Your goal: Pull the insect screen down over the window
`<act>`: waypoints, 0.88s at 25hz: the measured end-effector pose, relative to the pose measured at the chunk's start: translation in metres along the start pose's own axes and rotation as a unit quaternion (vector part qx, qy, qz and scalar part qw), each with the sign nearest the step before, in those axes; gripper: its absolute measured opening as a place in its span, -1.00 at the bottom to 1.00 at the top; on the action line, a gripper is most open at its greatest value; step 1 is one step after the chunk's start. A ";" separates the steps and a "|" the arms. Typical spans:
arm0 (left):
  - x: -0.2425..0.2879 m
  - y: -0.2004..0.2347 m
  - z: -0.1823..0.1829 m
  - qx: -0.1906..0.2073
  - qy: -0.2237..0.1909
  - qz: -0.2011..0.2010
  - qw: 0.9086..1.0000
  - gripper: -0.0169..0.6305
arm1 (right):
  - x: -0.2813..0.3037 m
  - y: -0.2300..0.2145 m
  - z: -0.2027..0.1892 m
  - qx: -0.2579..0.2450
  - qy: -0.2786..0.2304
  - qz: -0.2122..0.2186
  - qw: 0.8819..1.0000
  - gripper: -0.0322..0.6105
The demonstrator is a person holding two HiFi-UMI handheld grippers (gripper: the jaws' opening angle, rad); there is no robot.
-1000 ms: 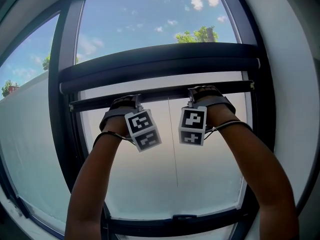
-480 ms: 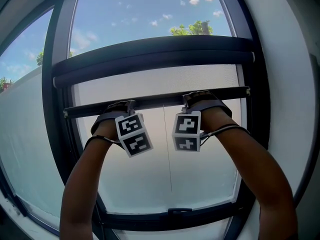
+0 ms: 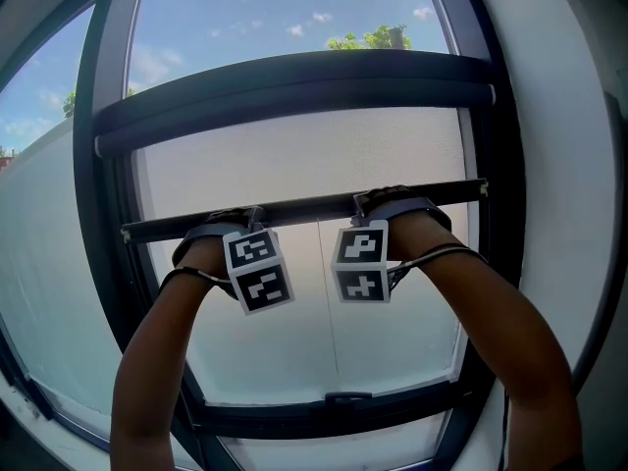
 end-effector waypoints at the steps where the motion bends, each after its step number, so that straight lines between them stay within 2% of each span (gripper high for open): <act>1: 0.001 -0.005 0.000 0.001 -0.002 -0.003 1.000 -0.09 | 0.001 0.005 0.001 0.002 -0.001 0.006 1.000 -0.16; 12: -0.001 -0.045 -0.004 -0.002 -0.024 -0.033 0.999 -0.09 | -0.004 0.043 0.010 0.021 0.003 0.065 0.998 -0.16; 17: 0.003 -0.075 -0.005 -0.007 -0.039 -0.067 0.997 -0.18 | -0.003 0.075 0.013 0.009 0.018 0.116 0.993 -0.16; 22: 0.006 -0.098 -0.006 -0.006 -0.042 -0.078 0.996 -0.18 | 0.000 0.099 0.016 0.002 0.025 0.137 0.990 -0.16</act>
Point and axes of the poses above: the fingertips, and each gripper's own axes: x forward along the fingers, y to its left, z out of its top, the point moved 3 cm from there along -x, backward along the fingers, and after that the axes turned 11 degrees about -y, right-handed, at the moved point
